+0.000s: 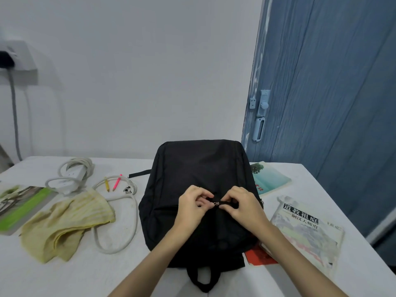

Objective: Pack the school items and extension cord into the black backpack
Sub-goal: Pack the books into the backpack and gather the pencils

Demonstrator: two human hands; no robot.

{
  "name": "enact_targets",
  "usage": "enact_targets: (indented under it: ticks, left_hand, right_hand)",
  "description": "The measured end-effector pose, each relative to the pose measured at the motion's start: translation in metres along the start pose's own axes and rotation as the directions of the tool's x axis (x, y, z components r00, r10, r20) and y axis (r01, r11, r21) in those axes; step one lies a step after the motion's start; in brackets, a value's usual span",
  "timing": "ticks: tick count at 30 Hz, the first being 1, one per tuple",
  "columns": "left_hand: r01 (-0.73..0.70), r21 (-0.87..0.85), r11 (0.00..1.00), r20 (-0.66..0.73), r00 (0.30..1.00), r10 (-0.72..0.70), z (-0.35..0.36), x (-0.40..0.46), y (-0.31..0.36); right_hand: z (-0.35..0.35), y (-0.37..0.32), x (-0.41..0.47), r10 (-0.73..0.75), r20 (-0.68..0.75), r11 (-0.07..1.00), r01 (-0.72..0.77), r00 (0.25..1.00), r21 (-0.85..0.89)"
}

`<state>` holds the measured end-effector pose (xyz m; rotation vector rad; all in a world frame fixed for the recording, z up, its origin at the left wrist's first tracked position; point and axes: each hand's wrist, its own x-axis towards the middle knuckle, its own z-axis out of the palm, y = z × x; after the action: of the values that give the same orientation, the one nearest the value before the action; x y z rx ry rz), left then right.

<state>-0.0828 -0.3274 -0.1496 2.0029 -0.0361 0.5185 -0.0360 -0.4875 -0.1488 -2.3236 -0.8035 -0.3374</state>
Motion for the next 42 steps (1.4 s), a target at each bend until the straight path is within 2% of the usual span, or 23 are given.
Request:
enact_targets:
  ticks: [2,4,7,10,13,16,18,20,22,24,28,31,32,34,36,37,39,40,42]
  left_hand:
    - [0.066,0.051,0.997,0.025,0.997,-0.067,-0.005,-0.001,0.0]
    - [0.055,0.2,0.978,0.101,0.992,-0.076,-0.006,-0.004,-0.001]
    - [0.062,0.224,0.973,0.16,0.982,-0.099,-0.002,-0.013,0.0]
    - [0.104,0.267,0.958,0.117,0.983,-0.14,0.004,-0.015,-0.001]
    - [0.11,0.381,0.918,0.058,0.988,-0.142,0.01,-0.014,0.002]
    - [0.027,0.545,0.838,0.082,0.993,-0.086,0.013,-0.017,0.004]
    - [0.022,0.491,0.871,0.076,0.995,-0.068,0.007,-0.015,0.006]
    - [0.124,0.402,0.907,0.046,0.987,-0.155,-0.008,-0.01,0.007]
    - [0.237,0.378,0.895,0.004,0.966,-0.257,-0.032,-0.005,0.005]
    - [0.317,0.429,0.846,-0.066,0.945,-0.32,-0.064,-0.004,-0.002]
    - [0.378,0.473,0.796,-0.201,0.926,-0.321,-0.13,-0.005,-0.02]
    - [0.338,0.569,0.75,-0.184,0.941,-0.284,-0.135,-0.001,-0.028]
    - [0.295,0.631,0.718,-0.167,0.955,-0.245,-0.129,0.0,-0.028]
    - [0.134,0.708,0.693,-0.107,0.991,-0.082,-0.114,0.0,-0.027]
    - [-0.098,0.649,0.754,0.058,0.995,0.08,-0.096,-0.004,-0.023]
    - [-0.179,0.568,0.803,0.192,0.978,0.083,-0.086,-0.007,-0.017]
    - [-0.236,0.423,0.875,0.489,0.872,-0.001,-0.067,-0.014,-0.005]
    - [-0.253,0.409,0.877,0.602,0.797,-0.051,-0.058,-0.016,0.0]
    - [-0.291,0.437,0.851,0.71,0.692,-0.128,-0.05,-0.015,0.005]
  right_hand:
    - [0.002,0.0,-0.001,0.0,-0.003,1.0,0.0,1.0,0.004]
    - [0.003,0.0,-0.002,0.006,-0.019,1.0,-0.006,1.0,0.01]
    - [0.003,-0.001,0.0,0.003,-0.033,1.0,-0.003,0.999,0.015]
    - [0.002,-0.003,0.001,-0.009,-0.034,1.0,0.01,0.999,0.025]
    - [0.001,-0.003,0.0,-0.016,-0.037,0.999,0.017,0.999,0.03]
    - [0.001,-0.002,-0.001,-0.014,-0.047,0.999,0.016,0.999,0.036]
    - [0.001,-0.003,-0.001,-0.009,-0.052,0.999,0.011,0.999,0.033]
    - [0.0,-0.002,-0.001,0.002,-0.052,1.0,0.0,0.999,0.027]
    - [-0.002,0.002,0.0,0.017,-0.055,0.999,-0.015,0.998,0.035]
    - [-0.004,0.005,0.0,0.033,-0.061,0.998,-0.029,0.998,0.052]
    - [0.0,0.004,0.001,0.029,-0.06,0.998,-0.026,0.998,0.055]
    - [0.007,0.0,0.004,0.043,-0.055,0.998,-0.04,0.998,0.057]
    - [0.007,0.0,0.003,0.06,-0.051,0.996,-0.056,0.997,0.064]
    - [0.002,0.002,-0.002,0.098,-0.023,0.991,-0.095,0.995,0.098]
    - [-0.009,0.011,-0.011,0.154,-0.027,0.978,-0.148,0.988,0.15]
    - [-0.018,0.02,-0.017,0.209,-0.056,0.967,-0.197,0.976,0.162]
    - [-0.036,0.042,-0.027,0.393,-0.119,0.919,-0.391,0.912,0.043]
    - [-0.048,0.054,-0.036,0.53,-0.117,0.839,-0.539,0.84,-0.073]
    - [-0.068,0.074,-0.053,0.743,-0.071,0.636,-0.735,0.666,-0.233]
